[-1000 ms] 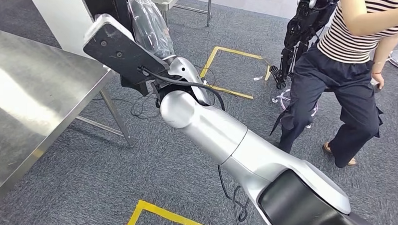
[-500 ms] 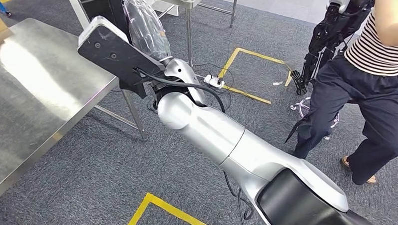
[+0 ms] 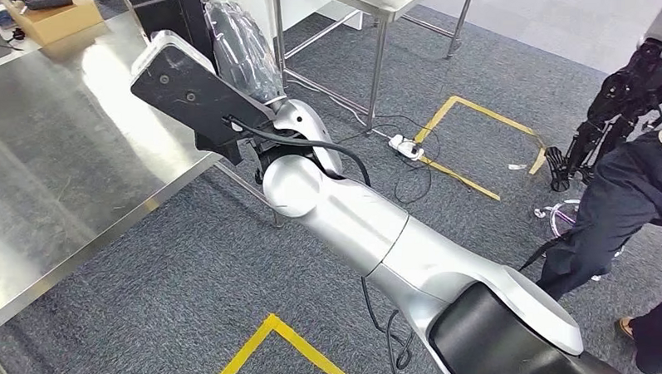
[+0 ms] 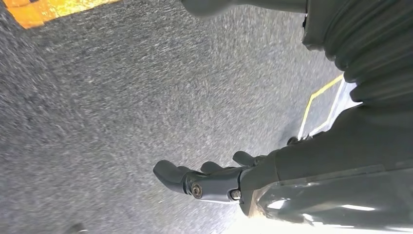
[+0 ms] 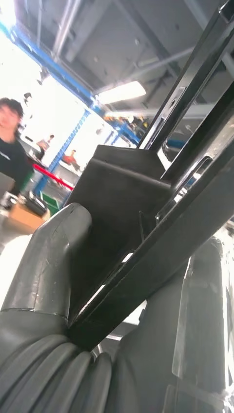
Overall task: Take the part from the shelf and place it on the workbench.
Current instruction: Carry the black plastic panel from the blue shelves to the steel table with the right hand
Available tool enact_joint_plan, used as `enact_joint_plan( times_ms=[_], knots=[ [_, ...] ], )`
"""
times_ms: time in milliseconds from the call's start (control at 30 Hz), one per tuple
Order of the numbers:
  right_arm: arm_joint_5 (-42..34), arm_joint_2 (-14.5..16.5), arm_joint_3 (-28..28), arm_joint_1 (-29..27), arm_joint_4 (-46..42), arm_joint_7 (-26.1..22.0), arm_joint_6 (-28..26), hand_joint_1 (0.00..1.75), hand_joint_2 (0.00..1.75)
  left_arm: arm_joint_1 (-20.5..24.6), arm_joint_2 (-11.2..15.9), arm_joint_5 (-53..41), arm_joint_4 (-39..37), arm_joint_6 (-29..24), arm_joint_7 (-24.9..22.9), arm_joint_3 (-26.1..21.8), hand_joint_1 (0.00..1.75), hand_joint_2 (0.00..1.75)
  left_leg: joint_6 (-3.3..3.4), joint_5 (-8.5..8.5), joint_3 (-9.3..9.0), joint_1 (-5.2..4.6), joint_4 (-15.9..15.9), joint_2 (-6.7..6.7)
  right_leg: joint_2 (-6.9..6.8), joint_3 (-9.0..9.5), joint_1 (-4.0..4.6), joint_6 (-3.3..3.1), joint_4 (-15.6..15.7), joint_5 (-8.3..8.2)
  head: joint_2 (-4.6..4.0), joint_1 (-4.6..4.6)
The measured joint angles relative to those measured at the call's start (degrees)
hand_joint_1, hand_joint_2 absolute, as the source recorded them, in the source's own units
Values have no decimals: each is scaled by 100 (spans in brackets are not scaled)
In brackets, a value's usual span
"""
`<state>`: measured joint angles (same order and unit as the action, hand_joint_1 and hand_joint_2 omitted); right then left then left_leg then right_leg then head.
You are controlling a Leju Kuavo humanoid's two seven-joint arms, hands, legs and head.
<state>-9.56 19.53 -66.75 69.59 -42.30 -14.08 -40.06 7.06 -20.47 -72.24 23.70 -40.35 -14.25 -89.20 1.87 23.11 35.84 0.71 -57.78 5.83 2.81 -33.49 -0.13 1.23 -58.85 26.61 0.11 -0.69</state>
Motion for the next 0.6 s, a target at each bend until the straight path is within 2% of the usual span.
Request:
enact_joint_plan(
  times_ms=[33,100,133,200,233,267,300,333,367,400,467,500,533,600],
  knots=[
    [-18,1,-6,-1,3,-17,0,175,175,-5,-1,60,-1,0,34,0,0,175,-29,-7,12,2,0,44,38,54,5,-22,110,-40,0,-1],
    [-42,12,-27,-3,8,-38,0,175,175,-20,1,238,-1,-1,144,0,0,175,-97,-28,36,11,15,124,-40,62,15,-70,121,-69,0,-3],
    [-39,18,-39,-3,10,-39,0,175,175,-25,5,353,-2,-1,218,0,0,175,-126,-5,57,6,-7,90,-91,69,4,-101,142,-87,0,-4],
    [-3,17,-56,-1,12,-21,0,175,175,-25,19,587,-5,-2,365,0,0,175,-178,208,214,-9,-324,-156,-209,86,-27,-165,184,-112,0,-34],
    [25,15,-62,-6,15,3,0,175,175,-22,28,687,-9,-2,424,0,0,175,-201,393,374,-9,-664,-331,-272,90,-22,-187,189,-114,0,-48],
    [54,13,-68,-15,20,30,0,175,175,-21,38,763,-13,-2,466,0,0,175,-224,578,565,-1,-1064,-446,-333,87,-14,-202,189,-110,0,-63],
    [79,12,-75,-29,25,58,0,175,175,-20,49,816,-18,-2,491,0,0,175,-245,707,734,11,-1410,-507,-400,84,-5,-213,188,-107,0,-65],
    [100,12,-82,-43,31,78,0,175,175,-22,57,852,-23,-1,504,0,0,175,-260,741,827,22,-1596,-536,-466,81,-1,-217,187,-103,0,-66],
    [114,12,-86,-51,35,88,0,175,175,-24,66,874,-27,-1,510,0,0,175,-269,665,800,32,-1545,-559,-529,80,0,-220,186,-100,0,-67],
    [121,13,-89,-53,37,93,0,175,175,-25,74,886,-31,-1,511,0,0,175,-273,499,647,40,-1260,-600,-589,83,0,-219,185,-95,0,-66],
    [126,13,-89,-44,38,95,0,175,175,-18,91,894,-38,-1,514,0,0,175,-262,167,188,31,-434,-829,-687,94,27,-201,182,-77,0,-70],
    [128,13,-88,-38,38,97,0,175,175,-12,95,894,-43,0,515,0,0,175,-238,84,35,16,-149,-913,-725,99,49,-185,181,-66,0,-62],
    [130,12,-88,-35,38,99,0,175,175,-7,97,895,-48,0,516,0,0,175,-210,64,-35,-1,-9,-964,-761,105,72,-166,181,-57,0,-55],
    [131,14,-88,-32,38,103,0,175,175,-4,98,896,-55,-1,516,0,0,175,-131,60,-22,-24,20,-855,-854,125,91,-123,191,-42,0,-35]
  ],
)
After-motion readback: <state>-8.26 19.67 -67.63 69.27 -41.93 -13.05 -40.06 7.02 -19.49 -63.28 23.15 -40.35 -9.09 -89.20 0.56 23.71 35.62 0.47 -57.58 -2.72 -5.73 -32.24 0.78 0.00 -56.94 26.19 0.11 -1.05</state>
